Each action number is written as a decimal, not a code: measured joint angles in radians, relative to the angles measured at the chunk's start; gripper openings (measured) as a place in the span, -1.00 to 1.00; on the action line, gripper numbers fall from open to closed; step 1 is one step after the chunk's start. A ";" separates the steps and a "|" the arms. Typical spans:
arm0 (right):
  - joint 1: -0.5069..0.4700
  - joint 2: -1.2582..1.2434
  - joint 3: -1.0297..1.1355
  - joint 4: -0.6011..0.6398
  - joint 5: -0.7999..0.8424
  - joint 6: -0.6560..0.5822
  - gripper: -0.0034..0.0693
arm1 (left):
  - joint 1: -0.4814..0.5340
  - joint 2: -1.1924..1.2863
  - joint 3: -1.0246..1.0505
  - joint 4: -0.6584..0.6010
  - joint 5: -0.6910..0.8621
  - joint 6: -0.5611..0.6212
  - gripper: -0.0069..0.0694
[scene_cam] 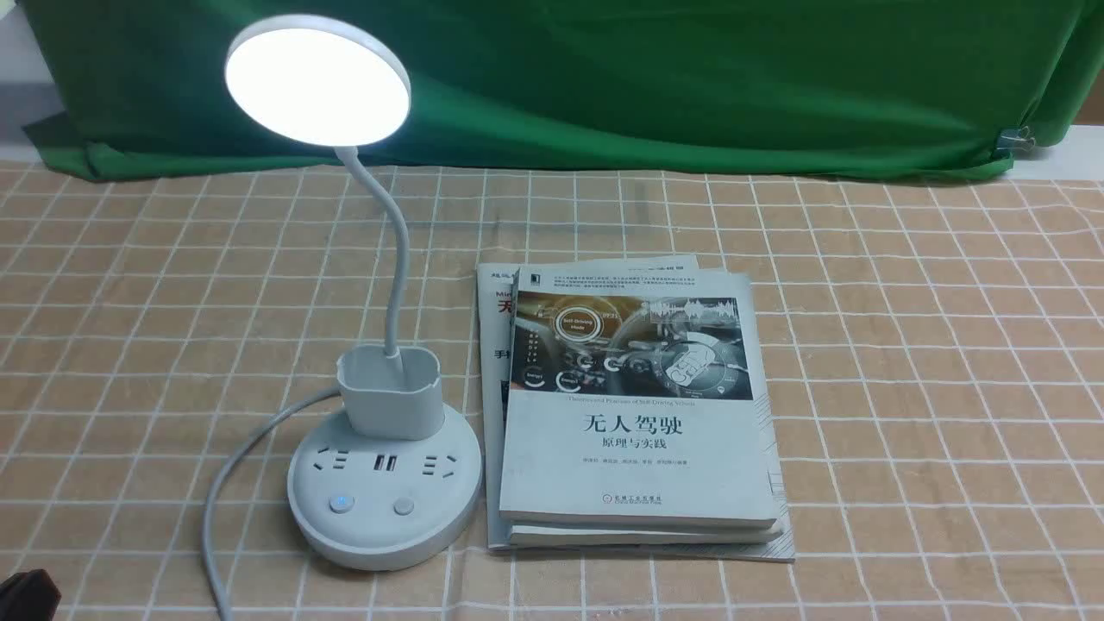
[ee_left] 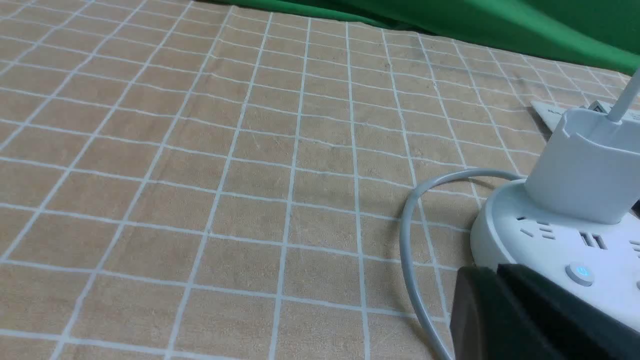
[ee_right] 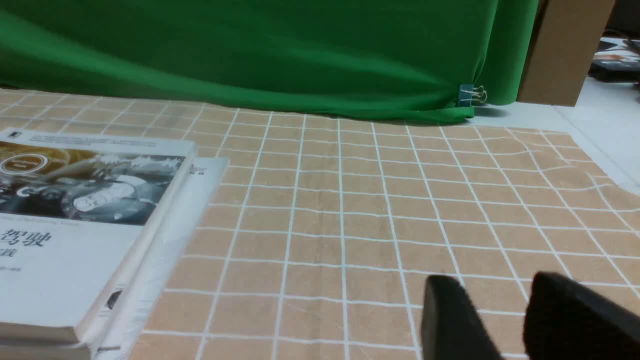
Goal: Turn off the desk lamp on the light coffee tablecloth by hand.
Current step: 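Press the power button on the round power strip under the lamp with the left gripper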
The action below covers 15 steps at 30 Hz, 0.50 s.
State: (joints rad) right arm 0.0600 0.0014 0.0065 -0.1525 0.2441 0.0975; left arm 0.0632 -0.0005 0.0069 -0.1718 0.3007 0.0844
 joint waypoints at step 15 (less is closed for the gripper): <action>0.000 0.000 0.000 0.000 0.000 0.000 -0.24 | 0.000 0.000 0.000 0.000 0.000 0.021 -0.77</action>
State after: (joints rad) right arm 0.0600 0.0014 0.0065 -0.1525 0.2441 0.0975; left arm 0.0632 -0.0005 0.0069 -0.1718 0.3007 0.1054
